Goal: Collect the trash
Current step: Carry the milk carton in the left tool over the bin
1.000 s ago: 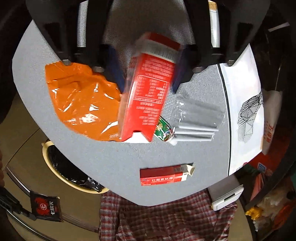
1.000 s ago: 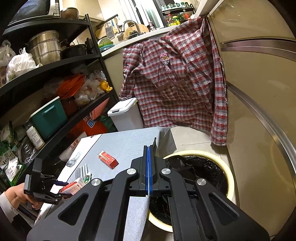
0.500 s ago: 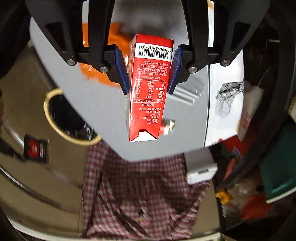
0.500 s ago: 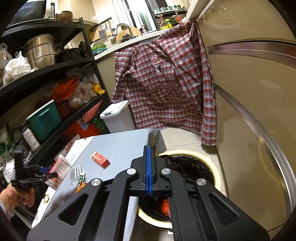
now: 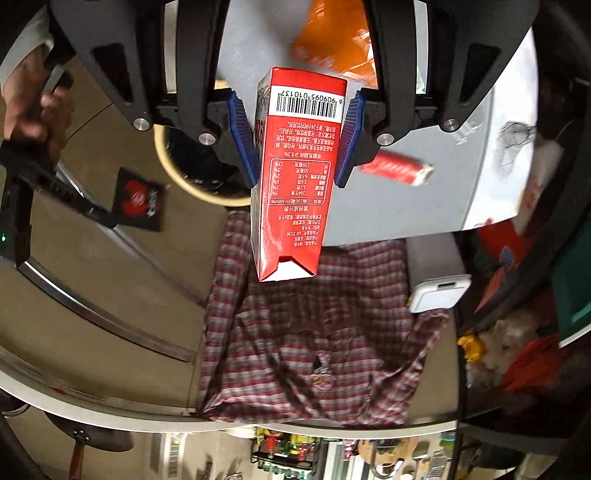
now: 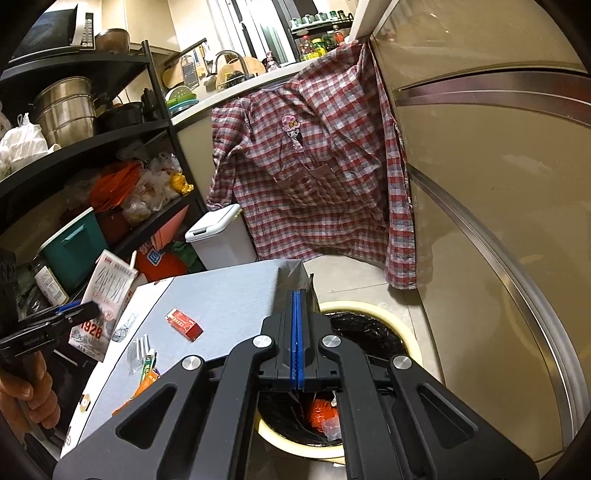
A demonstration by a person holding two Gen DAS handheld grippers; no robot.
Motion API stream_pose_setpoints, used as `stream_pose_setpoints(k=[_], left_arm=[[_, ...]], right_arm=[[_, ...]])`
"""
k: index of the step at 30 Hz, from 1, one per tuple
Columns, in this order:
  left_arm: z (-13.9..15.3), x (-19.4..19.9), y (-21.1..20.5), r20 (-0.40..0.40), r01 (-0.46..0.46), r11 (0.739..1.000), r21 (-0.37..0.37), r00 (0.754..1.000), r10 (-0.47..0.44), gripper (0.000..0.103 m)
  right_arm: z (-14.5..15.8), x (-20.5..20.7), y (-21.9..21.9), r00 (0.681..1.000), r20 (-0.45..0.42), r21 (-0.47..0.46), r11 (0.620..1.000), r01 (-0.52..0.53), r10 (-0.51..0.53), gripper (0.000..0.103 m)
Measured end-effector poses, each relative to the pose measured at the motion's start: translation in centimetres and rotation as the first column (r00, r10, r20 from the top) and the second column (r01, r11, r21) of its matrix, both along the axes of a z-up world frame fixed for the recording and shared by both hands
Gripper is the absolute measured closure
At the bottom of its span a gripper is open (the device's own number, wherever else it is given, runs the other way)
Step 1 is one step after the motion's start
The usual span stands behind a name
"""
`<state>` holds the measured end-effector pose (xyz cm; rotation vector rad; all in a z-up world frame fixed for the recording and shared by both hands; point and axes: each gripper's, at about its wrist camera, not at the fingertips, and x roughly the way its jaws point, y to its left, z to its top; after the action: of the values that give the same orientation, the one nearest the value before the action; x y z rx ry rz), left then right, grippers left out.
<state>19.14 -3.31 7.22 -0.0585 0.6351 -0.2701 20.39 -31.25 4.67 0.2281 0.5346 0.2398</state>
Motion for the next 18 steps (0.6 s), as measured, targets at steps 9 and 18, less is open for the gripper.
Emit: stream_pose_setpoints(k=[9,18], left_arm=[[-0.5,2.6,-4.5,0.008,0.002,1.0,-0.013,1.0,-0.002,0.061],[-1.7,4.5,-8.3,-0.001,0.019,1.0,0.005,1.0,-0.019,0.061]], right_arm=[[-0.3,1.0,0.0,1.0,0.002,-0.008,1.0,0.003,-0.003,0.103],[-0.5,2.3,0.1,1.0,0.0,-0.011,1.0,0.006,-0.006,0.103]])
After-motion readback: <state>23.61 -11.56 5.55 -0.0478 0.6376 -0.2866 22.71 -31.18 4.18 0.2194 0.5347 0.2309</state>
